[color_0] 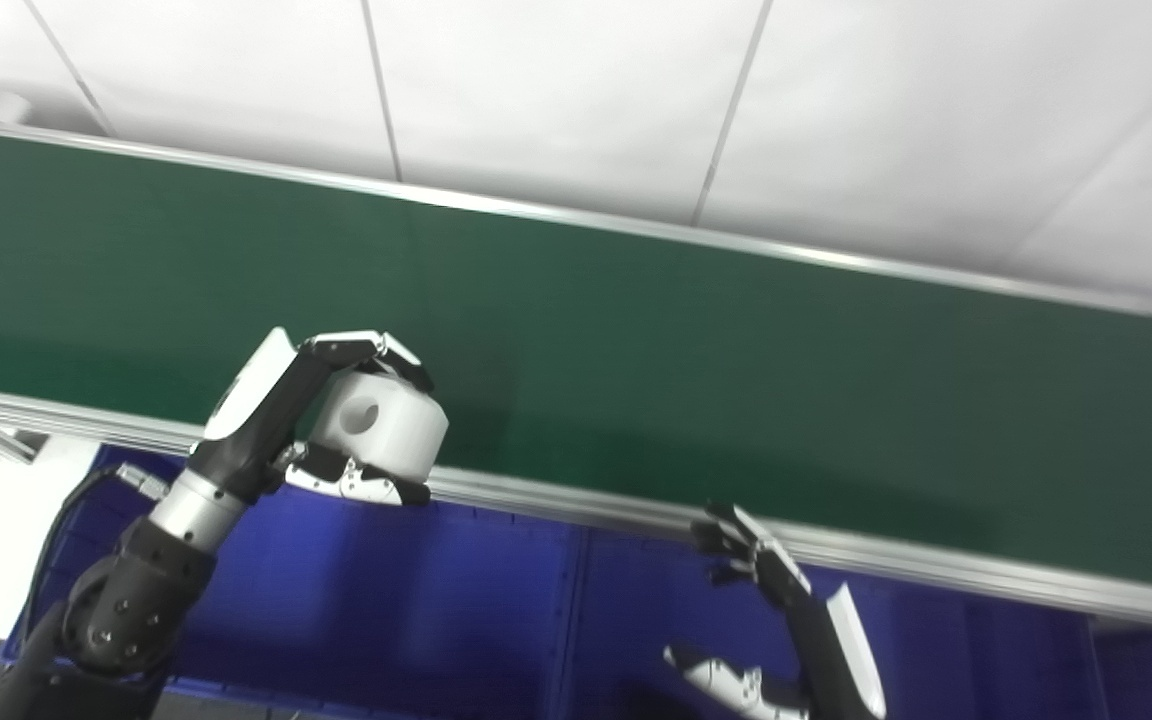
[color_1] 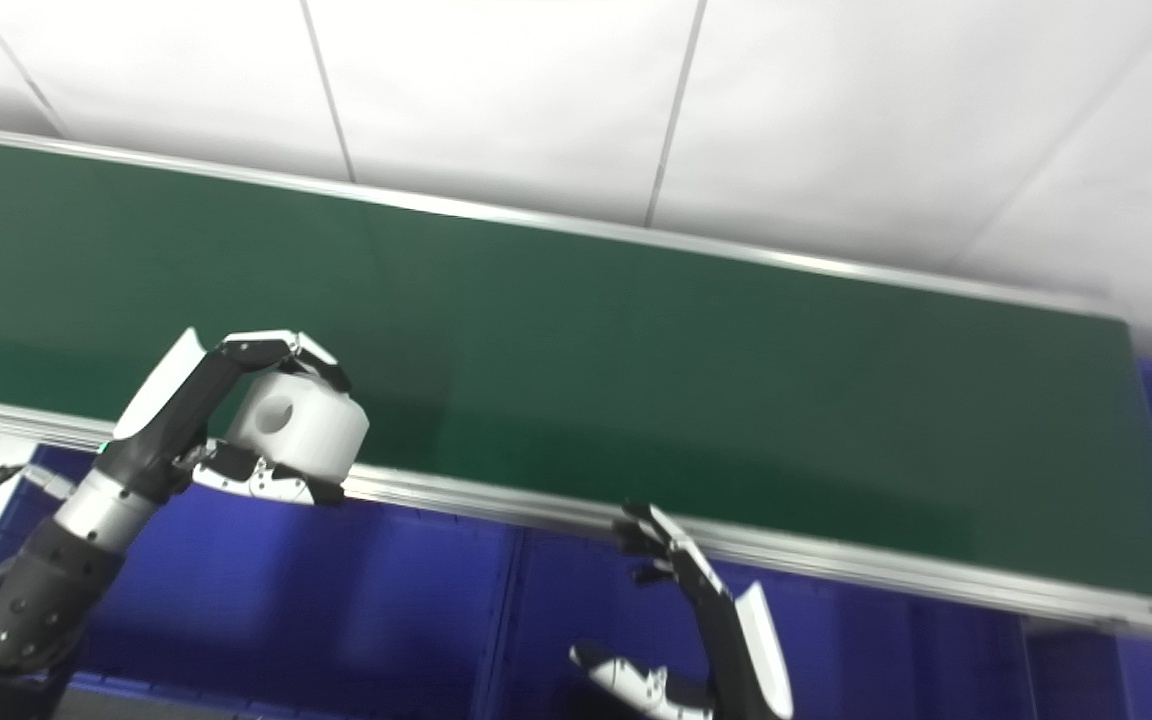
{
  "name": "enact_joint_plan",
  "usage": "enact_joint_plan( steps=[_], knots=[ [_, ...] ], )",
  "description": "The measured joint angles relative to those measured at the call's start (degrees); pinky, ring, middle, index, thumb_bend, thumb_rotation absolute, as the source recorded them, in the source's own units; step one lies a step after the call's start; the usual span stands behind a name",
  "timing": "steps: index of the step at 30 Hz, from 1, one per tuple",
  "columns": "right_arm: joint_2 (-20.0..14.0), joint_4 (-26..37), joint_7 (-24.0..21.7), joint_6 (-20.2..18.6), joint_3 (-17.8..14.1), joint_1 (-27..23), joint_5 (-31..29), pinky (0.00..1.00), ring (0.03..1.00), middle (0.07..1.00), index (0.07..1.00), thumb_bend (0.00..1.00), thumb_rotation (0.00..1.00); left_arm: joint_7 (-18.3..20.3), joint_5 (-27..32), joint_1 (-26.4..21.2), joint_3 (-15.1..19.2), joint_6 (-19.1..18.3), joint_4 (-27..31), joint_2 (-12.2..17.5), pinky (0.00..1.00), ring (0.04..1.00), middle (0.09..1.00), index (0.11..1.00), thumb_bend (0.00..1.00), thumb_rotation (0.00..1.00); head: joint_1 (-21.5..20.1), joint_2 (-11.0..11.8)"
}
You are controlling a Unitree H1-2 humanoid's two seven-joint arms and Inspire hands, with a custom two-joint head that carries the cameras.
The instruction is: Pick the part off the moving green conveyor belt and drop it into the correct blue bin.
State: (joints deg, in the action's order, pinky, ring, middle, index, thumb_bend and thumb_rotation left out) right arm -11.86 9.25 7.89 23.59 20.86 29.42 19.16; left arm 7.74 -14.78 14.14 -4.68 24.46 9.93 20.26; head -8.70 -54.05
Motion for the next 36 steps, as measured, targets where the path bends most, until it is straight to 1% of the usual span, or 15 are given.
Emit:
enact_joint_plan(
  steps=[1, 5, 11, 14, 21, 23, 29, 31, 34, 35, 36],
  knots=[
    [0.3, 0.05, -0.32, 0.0, -0.25, -0.01, -0.02, 0.63, 0.746, 0.797, 0.863, 0.65, 0.5, 0.0, -0.01, 0.96, -0.27, -0.01, 0.34, -0.41, 0.47, 0.445, 0.504, 0.503, 0.5, 0.0, -0.17, -0.96],
    [0.92, 1.38, -1.74, -0.08, -1.19, 0.3, -0.04, 0.62, 0.749, 0.8, 0.866, 0.64, 0.51, 0.01, -1.22, 4.04, -1.05, -0.03, 1.92, -2.46, 0.48, 0.445, 0.506, 0.498, 0.5, 0.0, 0.0, -1.93],
    [1.63, 3.29, -3.74, -1.89, -2.73, 1.0, -0.29, 0.62, 0.753, 0.798, 0.864, 0.64, 0.51, 0.03, -1.22, 7.2, -3.69, 0.06, 3.08, -4.16, 0.45, 0.435, 0.505, 0.506, 0.5, 0.0, 0.18, -2.29],
    [1.83, 3.5, -4.55, -2.11, -3.28, 1.43, -0.27, 0.62, 0.749, 0.793, 0.858, 0.64, 0.51, 0.03, -1.88, 8.9, -4.17, -0.04, 3.41, -5.07, 0.48, 0.45, 0.503, 0.496, 0.5, 0.0, 0.7, -2.64],
    [2.17, 3.64, -5.72, -2.12, -4.61, 1.6, -0.62, 0.62, 0.753, 0.793, 0.857, 0.65, 0.52, 0.01, -4.39, 11.28, -6.65, 0.11, 2.64, -4.95, 0.47, 0.441, 0.507, 0.503, 0.5, 0.0, 1.23, -2.73],
    [2.15, 3.71, -6.06, -2.12, -4.86, 1.61, -0.79, 0.63, 0.755, 0.794, 0.857, 0.64, 0.51, 0.0, -4.93, 11.42, -6.93, 0.18, 1.63, -4.89, 0.48, 0.439, 0.51, 0.503, 0.5, 0.0, 1.49, -2.9],
    [2.1, 4.64, -7.17, -2.12, -5.65, 1.86, -1.38, 0.62, 0.754, 0.79, 0.858, 0.64, 0.51, 0.04, -10.2, 11.71, -7.13, -0.31, 0.47, -4.82, 0.5, 0.443, 0.512, 0.497, 0.5, 0.0, 2.46, -2.99],
    [2.03, 4.72, -7.5, -2.18, -5.93, 1.85, -1.94, 0.63, 0.754, 0.788, 0.856, 0.65, 0.51, -0.02, -13.14, 11.72, -7.14, -1.15, 0.26, -4.93, 0.5, 0.446, 0.511, 0.495, 0.5, 0.0, 3.77, -2.99],
    [1.9, 4.85, -8.46, -2.35, -6.13, 1.62, -2.63, 0.63, 0.755, 0.787, 0.856, 0.65, 0.51, -0.8, -18.18, 11.58, -7.23, -2.18, -1.51, -5.5, 0.5, 0.446, 0.513, 0.493, 0.5, 0.0, 4.48, -2.99],
    [1.9, 4.85, -8.74, -2.36, -6.15, 1.47, -2.76, 0.62, 0.751, 0.785, 0.857, 0.65, 0.51, -1.17, -19.61, 11.56, -7.41, -2.5, -2.03, -5.62, 0.53, 0.527, 0.513, 0.485, 0.51, 0.0, 4.48, -2.99],
    [1.92, 4.85, -9.01, -2.37, -6.19, 1.31, -2.87, 0.62, 0.75, 0.783, 0.857, 0.66, 0.51, -1.38, -21.53, 11.55, -7.56, -2.96, -2.21, -5.69, 0.54, 0.568, 0.514, 0.481, 0.51, 0.0, 5.27, -2.73]
  ],
)
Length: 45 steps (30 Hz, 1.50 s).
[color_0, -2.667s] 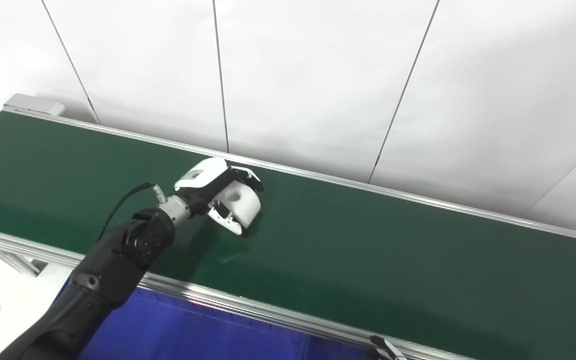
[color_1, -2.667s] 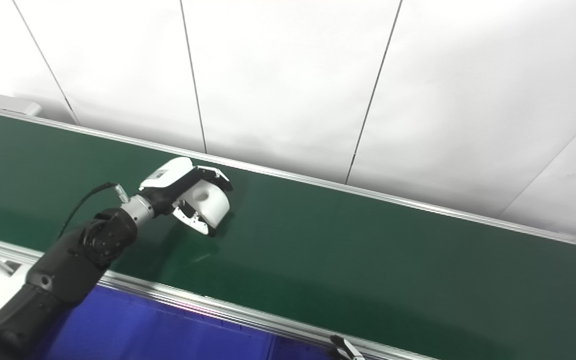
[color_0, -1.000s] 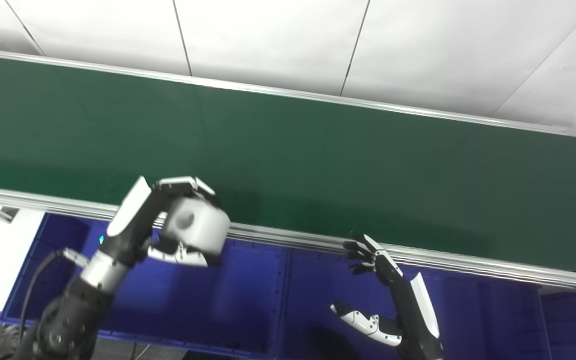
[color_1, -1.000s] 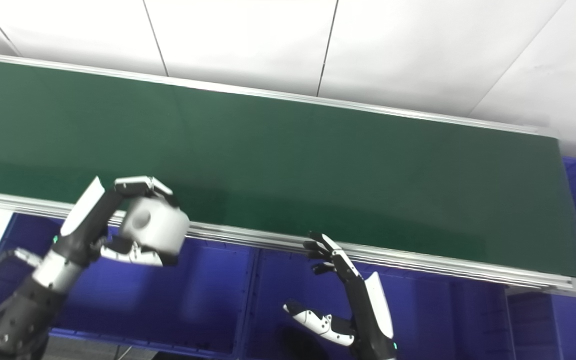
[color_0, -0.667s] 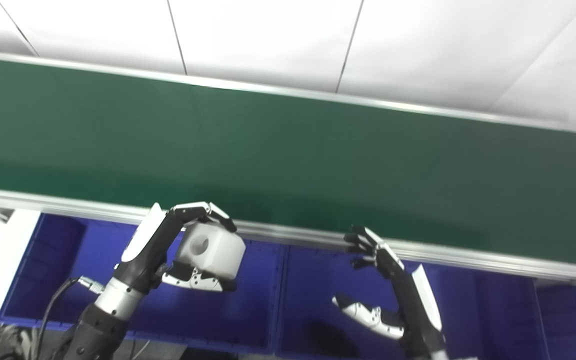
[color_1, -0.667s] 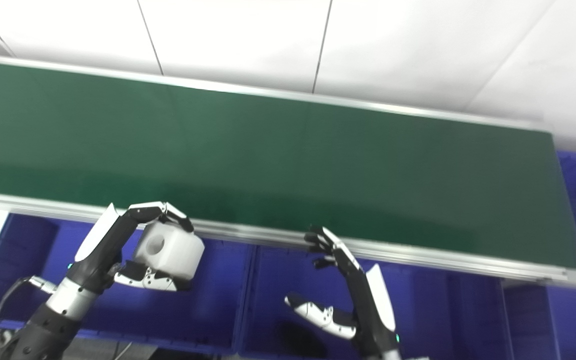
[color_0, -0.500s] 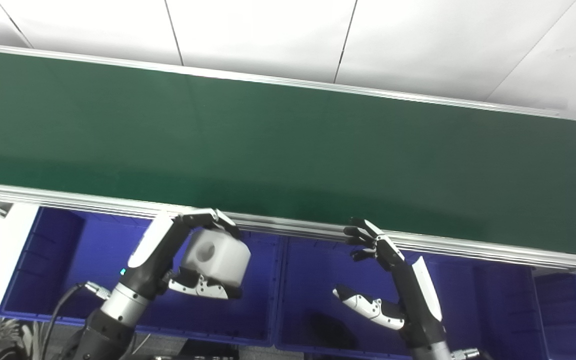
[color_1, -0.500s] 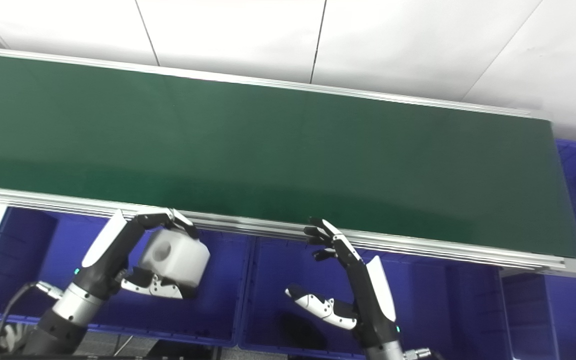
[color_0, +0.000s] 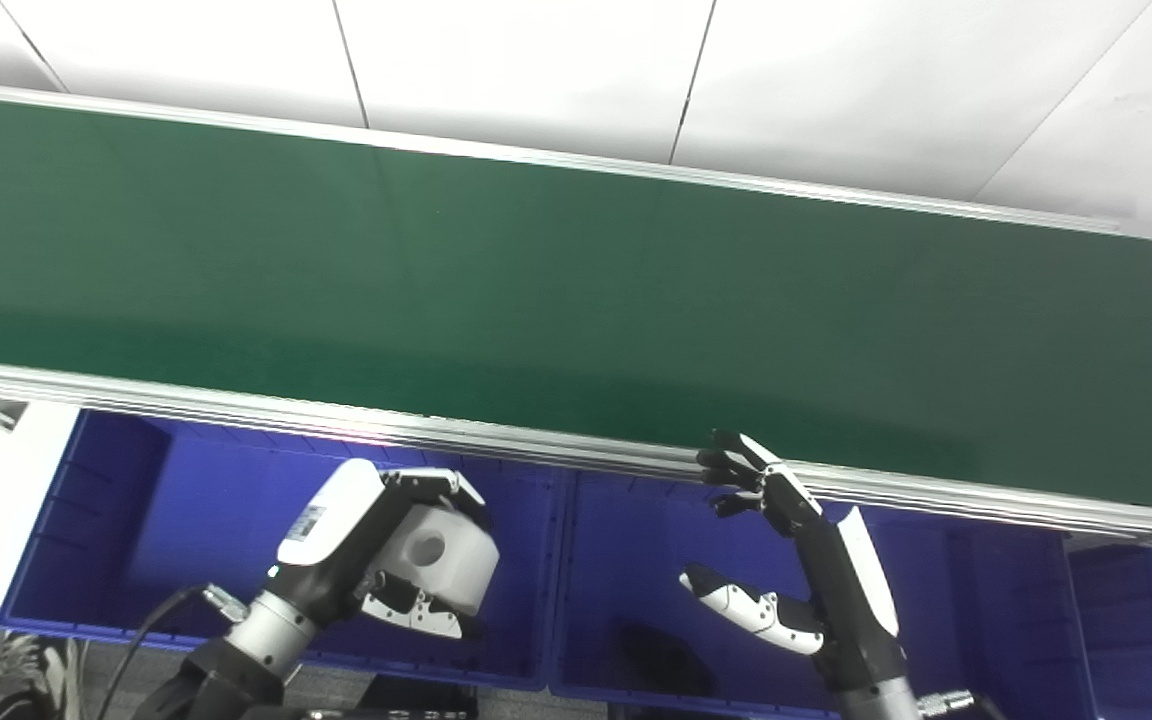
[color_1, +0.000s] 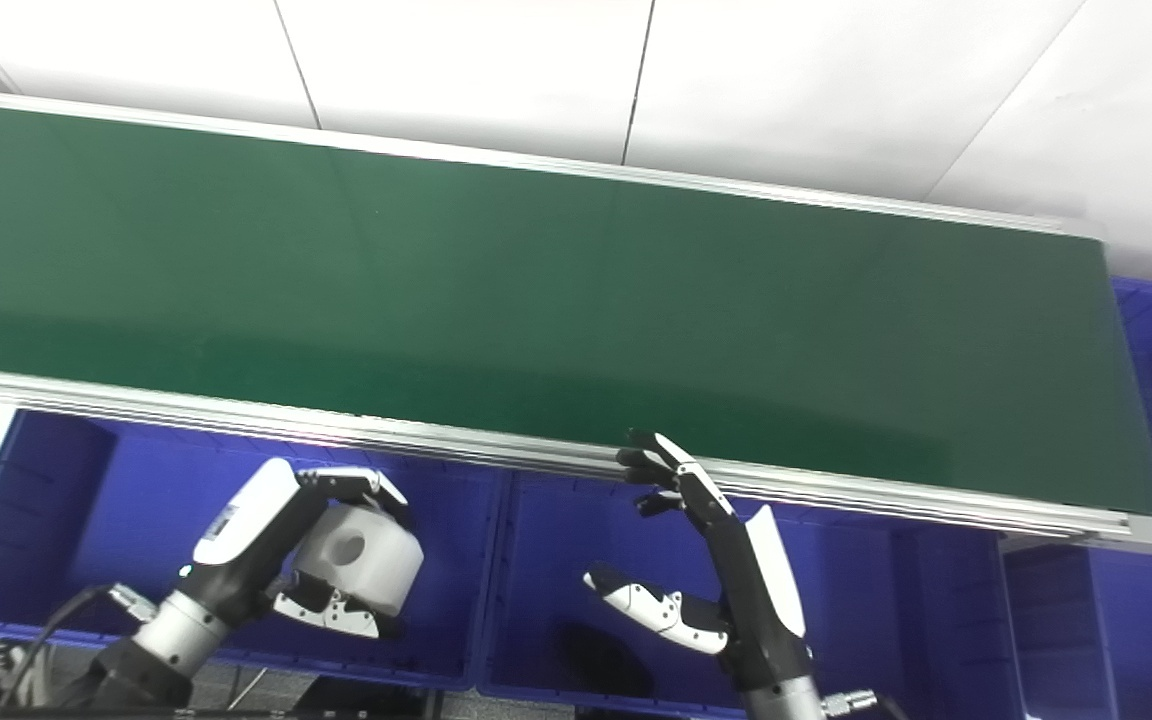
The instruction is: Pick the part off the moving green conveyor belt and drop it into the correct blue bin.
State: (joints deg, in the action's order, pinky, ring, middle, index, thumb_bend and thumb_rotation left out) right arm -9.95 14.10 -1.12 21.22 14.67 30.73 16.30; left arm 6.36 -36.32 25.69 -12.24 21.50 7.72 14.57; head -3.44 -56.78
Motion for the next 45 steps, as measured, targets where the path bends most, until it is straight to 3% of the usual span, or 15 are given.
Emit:
enact_joint_plan(
  steps=[1, 3, 4, 6, 8, 11, 16, 19, 26, 30, 33, 38, 45],
  knots=[
    [0.0, 0.0, -0.28, -0.02, -0.06, -0.22, -0.17, 0.62, 0.75, 0.782, 0.857, 0.66, 0.5, -0.29, -1.88, -0.02, -0.14, -0.6, -0.04, -0.04, 0.64, 0.648, 0.618, 0.491, 0.51, 0.04, 0.44, 0.09],
    [0.04, -0.01, -0.53, -0.03, -0.13, -0.57, -0.46, 0.62, 0.75, 0.782, 0.859, 0.66, 0.5, -0.18, -7.81, -0.02, -0.45, -4.53, 0.89, -0.16, 0.78, 0.729, 0.703, 0.497, 0.5, 0.07, 0.62, 0.09],
    [0.1, 0.0, -0.55, -0.03, -0.15, -0.67, -0.58, 0.62, 0.75, 0.782, 0.859, 0.66, 0.51, 0.24, -10.46, 0.01, -0.5, -6.31, 1.64, -0.13, 0.83, 0.756, 0.728, 0.603, 0.56, 0.3, 0.62, 0.09],
    [0.24, -0.01, -0.56, -0.03, -0.17, -0.76, -0.4, 0.61, 0.746, 0.779, 0.857, 0.66, 0.52, 1.82, -15.6, 0.09, -0.94, -10.69, 3.72, 0.08, 0.93, 0.815, 0.774, 0.716, 0.65, 0.65, 0.62, 0.18],
    [0.44, -0.01, -0.56, -0.03, -0.21, -0.77, -0.01, 0.61, 0.744, 0.779, 0.857, 0.66, 0.51, 4.48, -19.48, 0.22, -1.38, -14.35, 5.96, 0.27, 0.99, 0.871, 0.823, 0.779, 0.73, 0.83, 0.36, 0.18],
    [1.14, -0.01, -0.55, -0.03, -0.2, -0.67, 0.15, 0.62, 0.745, 0.785, 0.858, 0.66, 0.51, 9.6, -21.93, 0.29, -1.74, -19.6, 9.14, 0.31, 1.0, 0.895, 0.854, 0.807, 0.75, 0.89, -0.16, 0.35],
    [1.8, -0.01, -0.55, -0.02, -0.16, -0.47, 0.46, 0.63, 0.746, 0.79, 0.86, 0.66, 0.49, 13.18, -20.89, 0.41, -1.71, -22.7, 11.47, 0.72, 1.0, 0.907, 0.891, 0.841, 0.76, 0.85, -0.87, 0.35],
    [1.96, -0.02, -0.55, -0.02, -0.17, -0.34, 0.44, 0.63, 0.751, 0.791, 0.86, 0.67, 0.5, 12.63, -14.87, 0.95, -1.17, -21.91, 11.56, 1.03, 0.95, 0.894, 0.89, 0.835, 0.73, 0.69, -1.48, 0.62],
    [2.14, -0.06, -0.54, -0.02, -0.12, 0.37, 1.21, 0.65, 0.767, 0.806, 0.866, 0.65, 0.51, 9.05, 11.41, 1.9, -0.1, -10.27, 7.2, 0.75, 0.77, 0.855, 0.879, 0.836, 0.76, 0.55, -4.03, 1.93],
    [2.05, -0.09, -0.71, -0.03, 0.36, 1.16, 3.08, 0.68, 0.797, 0.834, 0.893, 0.65, 0.51, 7.66, 22.16, 1.53, -0.37, -2.74, 3.0, -0.8, 0.79, 0.841, 0.852, 0.825, 0.76, 0.54, -6.22, 2.9],
    [2.02, -0.08, -1.17, -0.25, 0.84, 1.84, 3.87, 0.71, 0.827, 0.872, 0.92, 0.66, 0.51, 7.04, 27.01, 0.59, -1.11, 1.77, 0.04, -2.02, 0.83, 0.855, 0.853, 0.837, 0.77, 0.56, -7.99, 3.43],
    [2.53, 0.32, -2.01, -3.51, 1.8, 3.32, 6.72, 0.76, 0.862, 0.91, 0.949, 0.67, 0.5, 7.3, 34.63, -1.04, -1.81, 3.21, -2.74, -2.16, 0.85, 0.87, 0.863, 0.84, 0.77, 0.51, -12.46, 4.92],
    [3.83, 0.78, -2.03, -5.76, 3.6, 4.64, 10.15, 0.83, 0.903, 0.947, 0.976, 0.68, 0.52, 12.23, 39.78, -0.81, 0.57, 3.25, -5.58, -2.73, 0.79, 0.843, 0.861, 0.849, 0.77, 0.46, -14.84, 6.42]
  ],
)
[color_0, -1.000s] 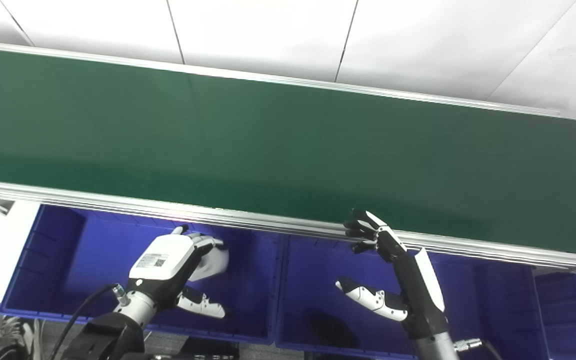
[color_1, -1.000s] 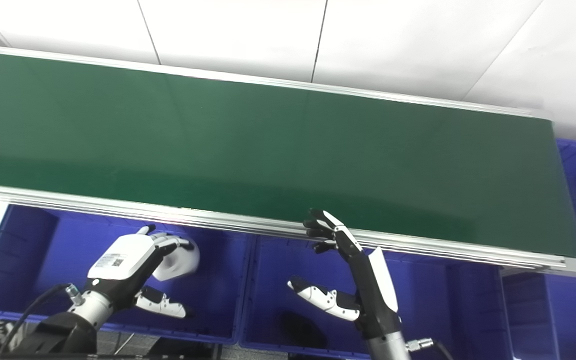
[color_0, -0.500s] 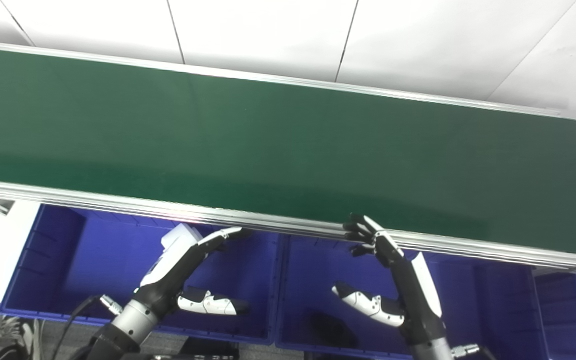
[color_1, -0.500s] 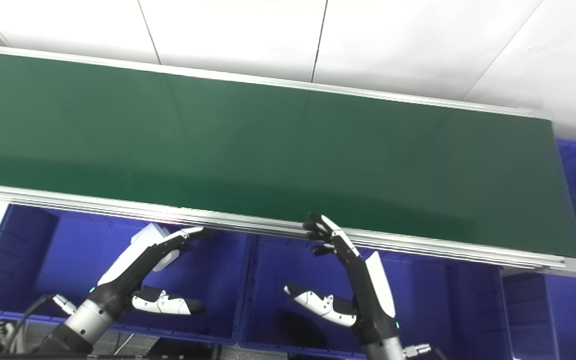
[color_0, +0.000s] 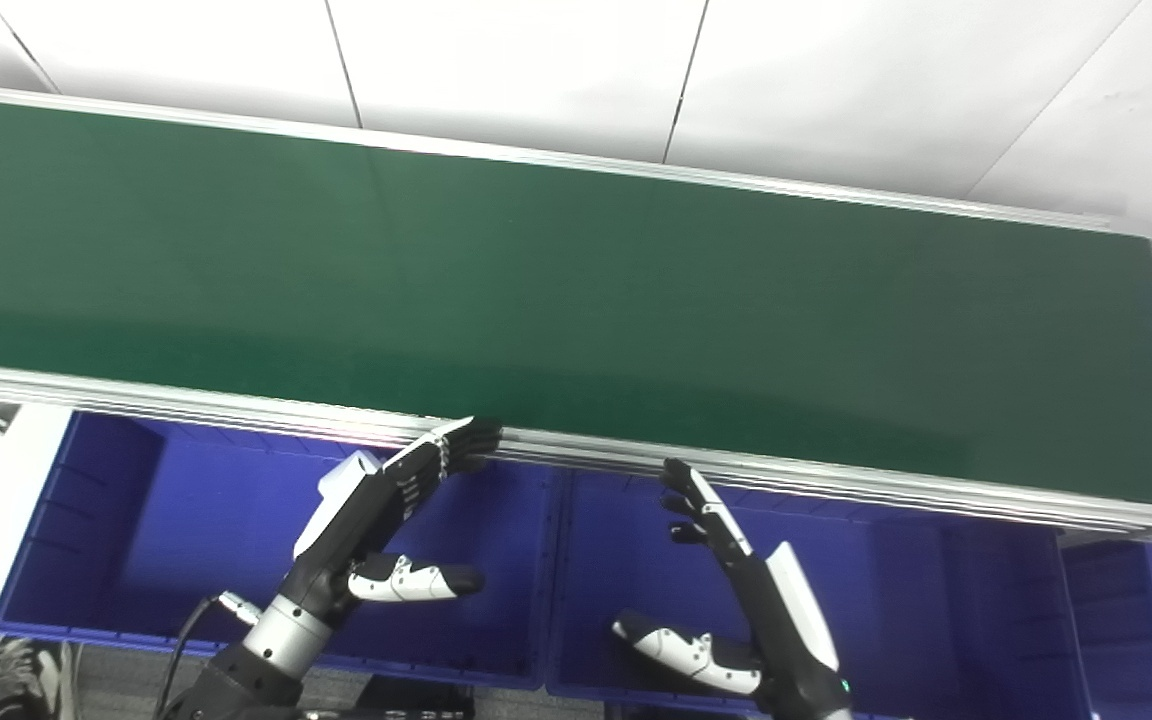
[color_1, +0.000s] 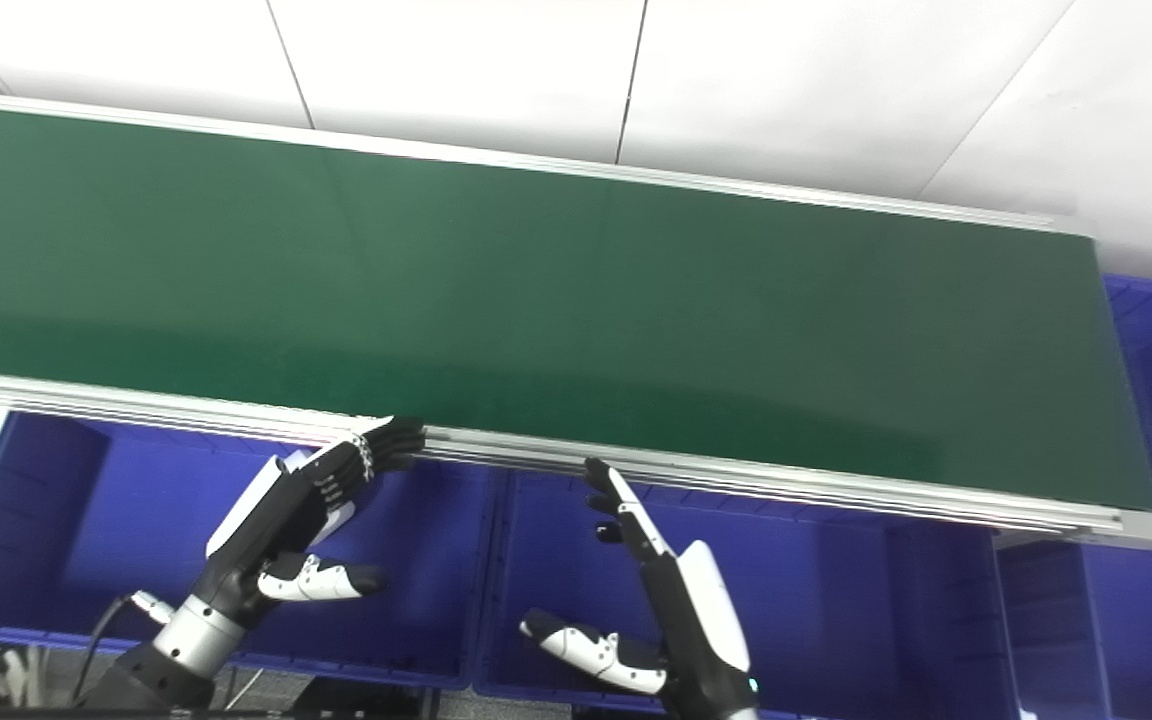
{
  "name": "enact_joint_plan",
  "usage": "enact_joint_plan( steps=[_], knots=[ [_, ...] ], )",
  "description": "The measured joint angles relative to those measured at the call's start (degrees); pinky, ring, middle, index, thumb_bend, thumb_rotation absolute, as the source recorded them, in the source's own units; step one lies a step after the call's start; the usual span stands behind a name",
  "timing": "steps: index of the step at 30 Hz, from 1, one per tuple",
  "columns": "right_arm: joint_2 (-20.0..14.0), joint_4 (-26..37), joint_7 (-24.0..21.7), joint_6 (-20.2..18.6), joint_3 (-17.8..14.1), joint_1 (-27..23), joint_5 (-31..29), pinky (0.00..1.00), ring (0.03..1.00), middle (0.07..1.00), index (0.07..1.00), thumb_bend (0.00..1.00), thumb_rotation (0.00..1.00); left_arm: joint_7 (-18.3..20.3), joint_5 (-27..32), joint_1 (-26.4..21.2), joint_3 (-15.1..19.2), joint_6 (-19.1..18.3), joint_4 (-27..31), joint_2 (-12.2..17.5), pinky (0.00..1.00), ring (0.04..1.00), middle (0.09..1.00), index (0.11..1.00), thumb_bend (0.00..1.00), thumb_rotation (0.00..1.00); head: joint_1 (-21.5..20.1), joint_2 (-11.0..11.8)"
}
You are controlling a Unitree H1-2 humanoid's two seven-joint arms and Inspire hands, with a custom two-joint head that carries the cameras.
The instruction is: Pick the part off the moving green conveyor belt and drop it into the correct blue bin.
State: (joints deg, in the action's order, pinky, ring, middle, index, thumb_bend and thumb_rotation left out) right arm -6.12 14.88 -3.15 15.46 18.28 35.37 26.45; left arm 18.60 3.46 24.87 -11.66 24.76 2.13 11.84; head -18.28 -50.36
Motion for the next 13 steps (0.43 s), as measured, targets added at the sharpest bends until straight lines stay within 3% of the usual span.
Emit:
enact_joint_plan(
  steps=[2, 13],
  knots=[
    [0.29, -0.02, 0.1, -0.1, 0.17, -0.01, 0.46, 0.83, 0.908, 0.957, 0.981, 0.68, 0.52, 1.07, 0.68, -0.01, 1.42, 0.01, -0.87, -0.44, 0.78, 0.843, 0.864, 0.849, 0.76, 0.44, -2.28, 1.05],
    [1.62, -4.27, 2.84, -0.1, 0.83, -0.54, 2.52, 0.79, 0.903, 0.963, 0.993, 0.7, 0.55, 10.4, 3.2, -0.01, 8.58, 0.11, -5.18, -2.79, 0.79, 0.845, 0.871, 0.849, 0.79, 0.44, -4.04, 3.08]
  ],
)
